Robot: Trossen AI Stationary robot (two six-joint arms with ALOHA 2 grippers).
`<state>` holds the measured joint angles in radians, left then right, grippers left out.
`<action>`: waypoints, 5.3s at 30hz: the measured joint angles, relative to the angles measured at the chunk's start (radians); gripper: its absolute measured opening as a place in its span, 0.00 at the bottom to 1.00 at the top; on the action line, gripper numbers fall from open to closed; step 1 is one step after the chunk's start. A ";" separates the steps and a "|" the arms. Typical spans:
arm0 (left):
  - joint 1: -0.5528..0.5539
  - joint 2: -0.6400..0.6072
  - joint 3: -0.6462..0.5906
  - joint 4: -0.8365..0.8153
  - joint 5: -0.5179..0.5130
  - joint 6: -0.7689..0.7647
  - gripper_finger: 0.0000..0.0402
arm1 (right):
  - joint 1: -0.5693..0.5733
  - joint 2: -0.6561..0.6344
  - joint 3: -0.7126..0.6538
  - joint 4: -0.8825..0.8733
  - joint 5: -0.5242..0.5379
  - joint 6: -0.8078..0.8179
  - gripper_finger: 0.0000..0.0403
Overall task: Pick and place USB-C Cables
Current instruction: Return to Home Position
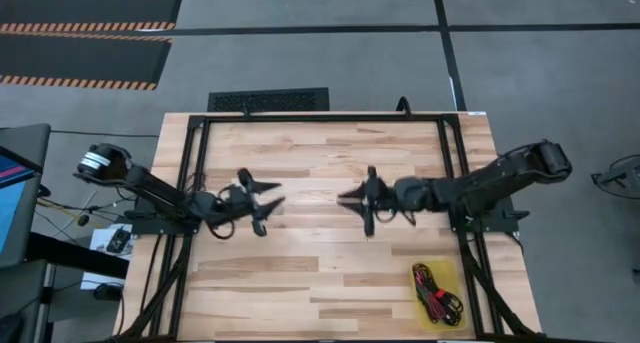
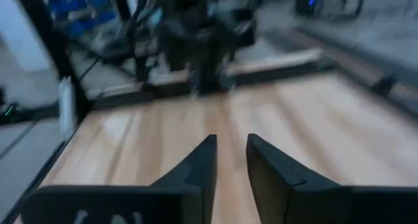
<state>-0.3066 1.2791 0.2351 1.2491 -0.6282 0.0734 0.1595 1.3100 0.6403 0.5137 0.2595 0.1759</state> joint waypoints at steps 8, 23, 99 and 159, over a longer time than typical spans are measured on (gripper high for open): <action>-0.003 -0.344 -0.133 -0.003 -0.061 0.126 0.40 | -0.152 -0.235 0.001 -0.141 -0.185 -0.103 0.18; 0.110 -0.653 -0.169 -0.456 0.098 -0.014 0.33 | -0.072 -0.664 -0.319 0.002 -0.180 -0.127 0.16; 0.093 -1.275 -0.224 -1.074 0.279 0.061 0.20 | -0.428 -1.297 -0.552 -0.419 -0.631 0.009 0.04; 0.243 -1.272 -0.228 -1.182 0.382 -0.079 0.20 | -0.255 -1.301 -0.635 -0.476 -0.279 -0.035 0.08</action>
<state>-0.0635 0.0067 0.0067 0.0675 -0.2462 -0.0054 -0.0959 0.0092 0.0051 0.0376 -0.0199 0.1410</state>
